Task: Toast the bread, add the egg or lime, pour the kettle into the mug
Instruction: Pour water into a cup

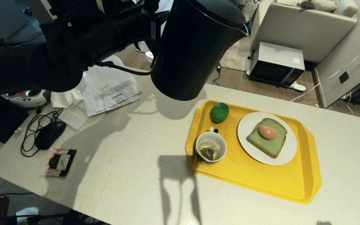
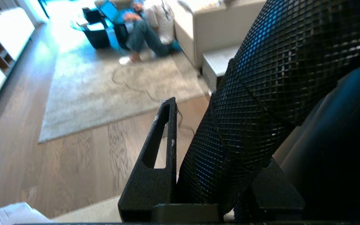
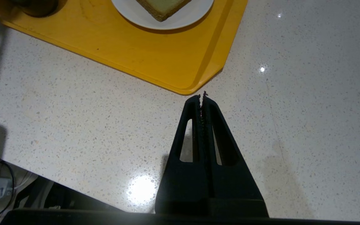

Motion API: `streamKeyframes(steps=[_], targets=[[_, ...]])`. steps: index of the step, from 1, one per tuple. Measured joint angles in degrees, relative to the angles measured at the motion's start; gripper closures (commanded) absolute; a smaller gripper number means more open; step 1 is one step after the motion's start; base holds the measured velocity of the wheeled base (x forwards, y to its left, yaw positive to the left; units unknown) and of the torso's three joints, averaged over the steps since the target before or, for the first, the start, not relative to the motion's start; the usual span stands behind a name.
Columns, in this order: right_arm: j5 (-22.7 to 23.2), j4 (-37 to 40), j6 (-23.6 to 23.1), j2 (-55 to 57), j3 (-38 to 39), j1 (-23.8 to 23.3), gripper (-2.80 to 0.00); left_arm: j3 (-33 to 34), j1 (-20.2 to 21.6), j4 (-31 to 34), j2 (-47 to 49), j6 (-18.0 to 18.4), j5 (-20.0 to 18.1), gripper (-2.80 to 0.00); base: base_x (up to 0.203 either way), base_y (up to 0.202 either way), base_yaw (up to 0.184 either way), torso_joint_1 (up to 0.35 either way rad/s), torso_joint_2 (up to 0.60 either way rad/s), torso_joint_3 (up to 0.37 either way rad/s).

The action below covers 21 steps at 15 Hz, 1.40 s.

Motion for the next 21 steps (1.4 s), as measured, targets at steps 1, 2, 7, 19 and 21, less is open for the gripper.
streamKeyframes(steps=[1,2,7,19,21], targets=[[0.0,-0.01,-0.03,0.0,0.0,0.0,0.0,0.0,-0.67,1.85,0.1,0.49,0.01,0.0,0.0,0.0,0.0,0.0,0.0,0.0],[0.0,0.0,-0.02,0.0,0.0,0.0,0.0,-0.03,-1.25,3.49,0.15,1.0,-0.02,0.0,0.0,0.0,0.0,0.0,0.0,0.0],[0.0,-0.01,-0.02,0.0,0.0,0.0,0.0,-0.2,-2.57,9.6,-0.08,6.25,-0.03,0.0,0.0,0.0,0.0,0.0,0.0,0.0],[0.0,-0.02,0.0,0.0,0.0,-0.02,0.0,-0.13,-5.89,31.41,-2.5,17.79,1.58,0.0,0.0,0.0,0.0,0.0,0.0,0.0],[0.0,-0.01,-0.02,0.0,0.0,0.0,0.0,-0.07,-6.6,35.53,-2.49,19.75,4.04,0.0,0.0,0.0,0.0,0.0,0.0,0.0]])
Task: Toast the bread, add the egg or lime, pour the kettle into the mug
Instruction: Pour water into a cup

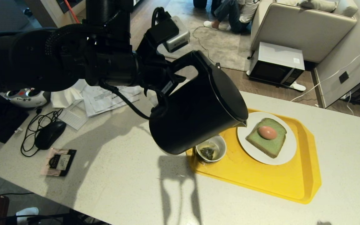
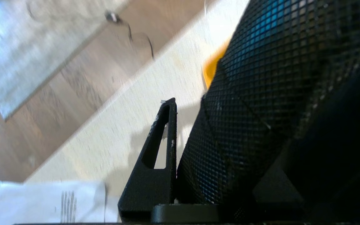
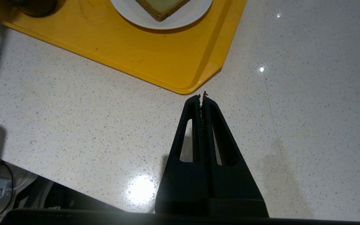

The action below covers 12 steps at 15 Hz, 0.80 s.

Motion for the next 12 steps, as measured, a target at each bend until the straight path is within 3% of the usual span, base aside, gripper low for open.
streamKeyframes(steps=[4,8,12], targets=[[0.02,0.01,0.0,0.0,0.0,-0.02,0.0,0.18,-0.23,6.32,0.02,1.38,0.83,0.0,0.0,0.0,0.0,0.0,0.0,0.0],[0.02,-0.01,0.0,0.0,0.0,-0.02,0.0,0.2,0.34,10.32,-0.29,3.24,5.82,0.0,0.0,0.0,0.0,0.0,0.0,0.0],[0.02,-0.01,0.02,0.0,0.0,-0.02,0.0,0.2,2.07,12.97,-0.67,6.05,6.76,0.0,0.0,0.0,0.0,0.0,0.0,0.0]])
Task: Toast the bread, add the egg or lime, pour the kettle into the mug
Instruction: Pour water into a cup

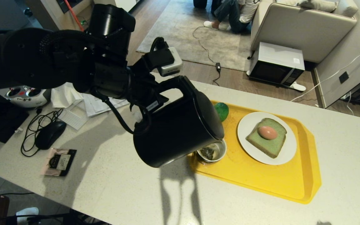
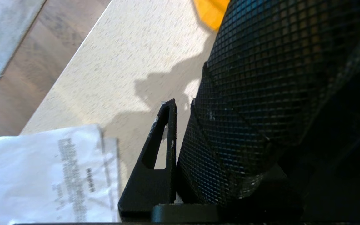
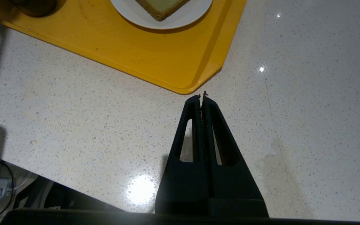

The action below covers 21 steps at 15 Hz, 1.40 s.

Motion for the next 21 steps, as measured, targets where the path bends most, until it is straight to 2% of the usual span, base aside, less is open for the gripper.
streamKeyframes(steps=[3,6,10,14,18,21], targets=[[-0.03,0.0,-0.03,0.0,0.0,-0.04,0.0,0.0,0.87,0.79,-0.05,2.73,3.43,0.0,0.0,0.0,0.0,0.0,0.0,0.0],[-0.02,0.02,-0.02,0.0,0.0,0.02,0.0,0.0,1.22,3.0,-0.11,4.13,4.31,0.0,0.0,0.0,0.0,0.0,0.0,0.0],[0.0,0.0,-0.02,0.0,0.0,0.02,0.0,-0.37,1.59,3.0,-0.13,8.64,8.72,0.0,0.0,0.0,0.0,0.0,0.0,0.0],[-0.02,0.02,-0.03,0.0,0.0,0.02,0.0,-1.49,1.92,2.73,-0.38,12.23,11.32,0.0,0.0,0.0,0.0,0.0,0.0,0.0],[-0.02,0.0,-0.02,0.0,0.0,0.02,0.0,-6.27,1.51,1.84,-0.1,13.01,11.82,0.0,0.0,0.0,0.0,0.0,0.0,0.0],[0.01,0.02,0.0,0.0,0.0,0.0,0.0,-7.53,0.42,-1.65,0.48,12.94,11.76,0.0,0.0,0.0,0.0,0.0,0.0,0.0]])
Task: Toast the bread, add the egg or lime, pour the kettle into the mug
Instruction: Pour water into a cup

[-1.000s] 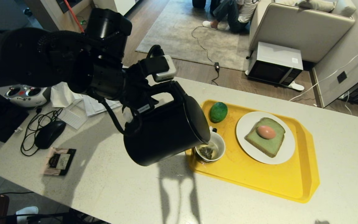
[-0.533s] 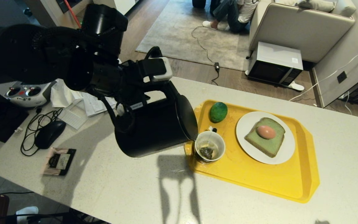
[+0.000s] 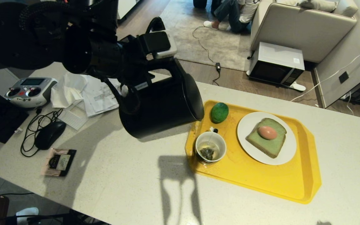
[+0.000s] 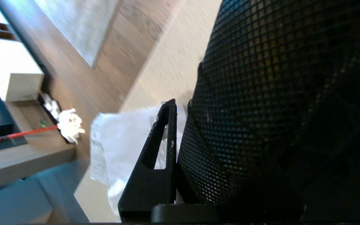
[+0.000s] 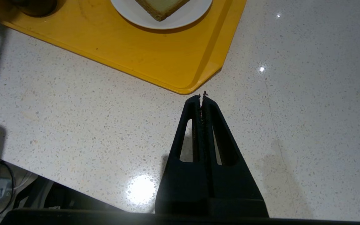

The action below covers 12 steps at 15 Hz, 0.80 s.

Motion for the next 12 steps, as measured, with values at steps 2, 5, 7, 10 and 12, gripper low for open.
streamKeyframes(steps=[2,5,7,10,12], targets=[[-0.04,-0.01,-0.02,0.0,0.0,0.02,0.0,-0.4,-0.63,-1.94,0.46,-0.02,0.02,0.0,0.0,0.0,0.0,0.0,0.0,0.0],[-0.02,0.0,-0.02,0.0,0.0,0.02,0.0,-1.12,-1.82,-2.38,0.92,-0.29,-0.07,0.0,0.0,0.0,0.0,0.0,0.0,0.0],[-0.04,-0.01,0.01,0.0,0.0,0.02,0.0,-1.18,-2.62,-2.41,1.03,-0.49,-0.16,0.0,0.0,0.0,0.0,0.0,0.0,0.0],[-0.02,-0.02,-0.02,0.0,0.0,0.0,0.0,-1.27,-3.66,-2.41,1.03,-0.6,-0.14,0.0,0.0,0.0,0.0,0.0,0.0,0.0],[-0.02,0.0,-0.01,0.0,0.0,-0.02,0.0,-1.27,-4.21,-2.44,1.0,-1.0,-0.16,0.0,0.0,0.0,0.0,0.0,0.0,0.0]])
